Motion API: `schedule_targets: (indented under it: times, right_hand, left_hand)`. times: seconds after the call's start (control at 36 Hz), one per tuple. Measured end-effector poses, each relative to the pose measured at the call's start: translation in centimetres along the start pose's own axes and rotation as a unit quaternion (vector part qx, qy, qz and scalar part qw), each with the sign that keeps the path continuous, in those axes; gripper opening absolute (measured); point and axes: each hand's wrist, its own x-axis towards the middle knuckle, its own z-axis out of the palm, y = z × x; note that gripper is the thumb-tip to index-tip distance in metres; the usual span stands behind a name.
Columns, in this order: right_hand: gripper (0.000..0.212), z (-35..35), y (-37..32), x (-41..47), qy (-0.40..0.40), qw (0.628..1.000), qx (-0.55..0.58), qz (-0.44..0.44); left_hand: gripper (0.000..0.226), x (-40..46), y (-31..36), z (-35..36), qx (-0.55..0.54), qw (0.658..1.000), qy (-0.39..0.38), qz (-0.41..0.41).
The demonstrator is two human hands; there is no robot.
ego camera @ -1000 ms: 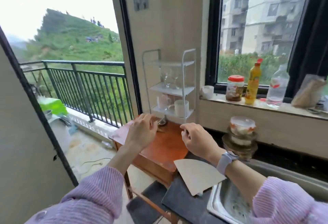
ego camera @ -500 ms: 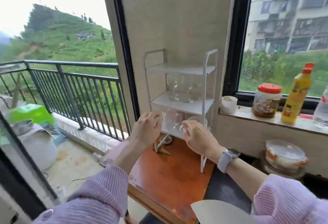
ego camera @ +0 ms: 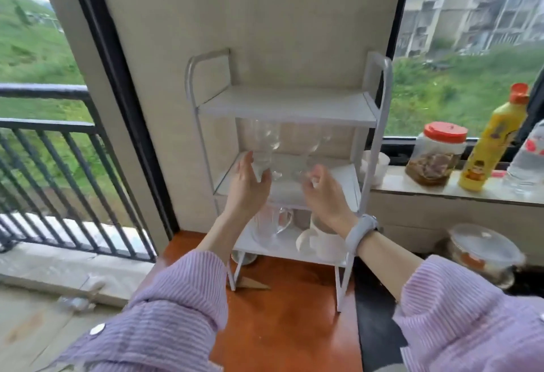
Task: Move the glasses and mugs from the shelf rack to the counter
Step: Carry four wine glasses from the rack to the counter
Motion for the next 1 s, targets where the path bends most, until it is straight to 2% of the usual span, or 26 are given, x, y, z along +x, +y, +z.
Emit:
schedule_targets:
  times: [0.06, 0.22, 0.31, 0.39, 0.5, 0.61, 0.75, 0.86, 1.0]
  right_hand:
    - [0.04, 0.6, -0.1, 1.4, 0.012, 0.999, 0.032, 0.026]
    - [0.044, 2.0, -0.1, 4.5, 0.031, 0.995, 0.09, 0.03]
    - [0.05, 2.5, -0.1, 5.7, 0.044, 0.988, 0.14, 0.051]
    - [0.038, 2.8, 0.1, 6.6, 0.06, 0.985, 0.148, 0.064]
    - [0.035, 2.7, 0.2, 6.8, 0.08, 0.984, 0.152, 0.046]
    - [0.005, 2.4, -0.4, 5.3, 0.071, 0.982, 0.175, -0.008]
    - [0.019, 1.6, -0.7, 2.0, 0.07, 0.973, 0.218, -0.015]
    - [0.007, 0.7, 0.1, -1.2, 0.052, 0.976, 0.212, -0.027]
    - [0.023, -0.7, 1.7, -5.6, 0.034, 0.973, 0.224, -0.035]
  left_hand:
    - [0.059, 1.8, -0.3, 0.9, -0.034, 0.999, -0.006, -0.008]
    - [0.062, 5.1, -0.5, 3.0, -0.145, 0.989, 0.004, -0.011]
    - [0.054, 6.0, -0.8, 3.6, -0.17, 0.985, 0.012, -0.014]
    - [0.043, 6.4, -0.7, 3.8, -0.176, 0.984, 0.021, -0.009]
    - [0.04, 6.3, -0.8, 3.6, -0.201, 0.979, 0.016, 0.002]
    - [0.032, 4.8, -1.0, 2.8, -0.219, 0.975, 0.005, 0.022]
    - [0.034, 1.8, -0.9, 0.8, -0.249, 0.967, 0.001, 0.044]
    - [0.036, -1.4, -0.6, -0.6, -0.255, 0.966, -0.025, 0.041]
    - [0.037, -6.0, -0.5, -0.8, -0.248, 0.967, -0.052, 0.031]
